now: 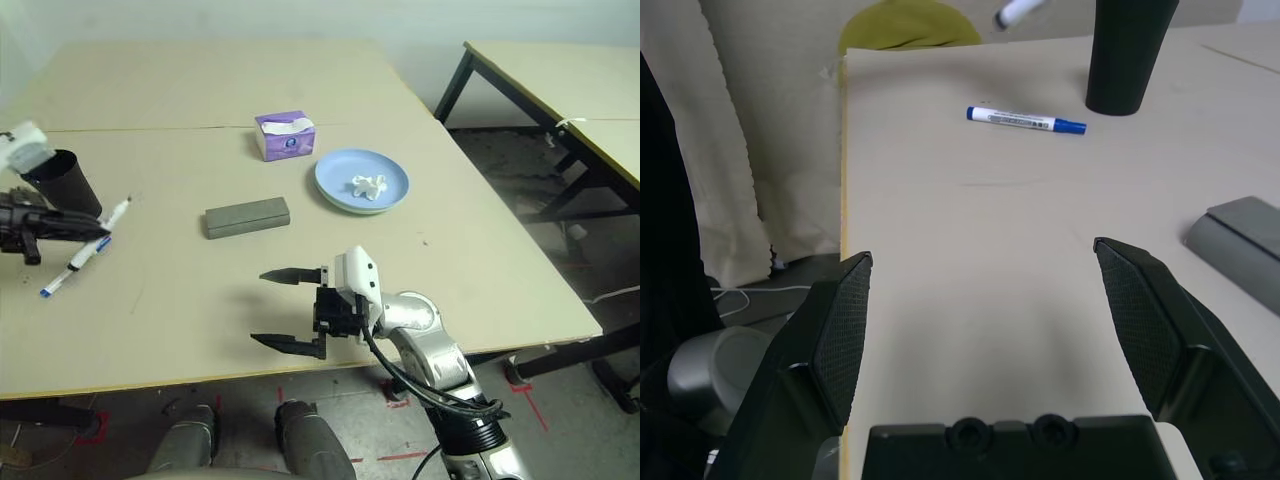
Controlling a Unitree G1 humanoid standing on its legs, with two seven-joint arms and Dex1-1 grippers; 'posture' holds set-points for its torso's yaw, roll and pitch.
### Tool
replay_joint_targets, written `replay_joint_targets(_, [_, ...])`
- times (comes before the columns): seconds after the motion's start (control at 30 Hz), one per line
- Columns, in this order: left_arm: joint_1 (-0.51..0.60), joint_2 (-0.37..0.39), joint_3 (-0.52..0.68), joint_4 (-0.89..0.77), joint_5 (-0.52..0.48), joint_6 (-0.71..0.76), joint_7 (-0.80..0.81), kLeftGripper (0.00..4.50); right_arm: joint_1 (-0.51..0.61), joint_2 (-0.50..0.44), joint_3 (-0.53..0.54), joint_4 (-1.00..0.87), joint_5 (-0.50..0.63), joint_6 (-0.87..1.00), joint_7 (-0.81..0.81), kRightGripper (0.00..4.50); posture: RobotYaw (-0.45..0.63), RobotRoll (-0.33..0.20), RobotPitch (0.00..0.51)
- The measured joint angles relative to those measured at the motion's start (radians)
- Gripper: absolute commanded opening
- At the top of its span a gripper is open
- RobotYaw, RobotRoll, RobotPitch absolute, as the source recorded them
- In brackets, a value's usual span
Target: Organize and tidy the items on the table.
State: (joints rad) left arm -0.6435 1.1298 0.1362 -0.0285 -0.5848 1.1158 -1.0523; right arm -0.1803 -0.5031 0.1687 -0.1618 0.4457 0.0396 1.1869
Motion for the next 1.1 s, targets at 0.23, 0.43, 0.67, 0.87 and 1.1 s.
replay_joint_targets(0.23, [-0.101, -0.153, 0.181, 0.137, 0.035, -0.089, 0.261, 0.27, -0.019, 0.028, -0.006, 0.015, 0.004, 0.007, -0.032, 4.50, -0.01, 0.000, 0.128])
replay_joint_targets(0.43, [-0.146, -0.252, 0.267, 0.275, 0.102, -0.297, 0.451, 0.27, -0.053, 0.083, -0.045, 0.018, 0.026, 0.059, -0.135, 4.50, -0.01, 0.000, 0.126])
replay_joint_targets(0.67, [-0.183, -0.291, 0.263, 0.415, 0.176, -0.505, 0.527, 0.27, -0.061, 0.097, -0.075, 0.022, 0.003, 0.097, -0.255, 4.50, -0.02, 0.000, 0.127])
replay_joint_targets(0.87, [-0.229, -0.324, 0.230, 0.551, 0.241, -0.682, 0.539, 0.27, -0.036, 0.087, -0.077, 0.043, -0.075, 0.091, -0.326, 4.50, -0.04, 0.000, 0.126])
replay_joint_targets(1.1, [-0.241, -0.350, 0.188, 0.679, 0.308, -0.837, 0.552, 0.27, -0.016, 0.087, -0.077, 0.054, -0.099, 0.074, -0.347, 4.50, -0.06, 0.000, 0.129])
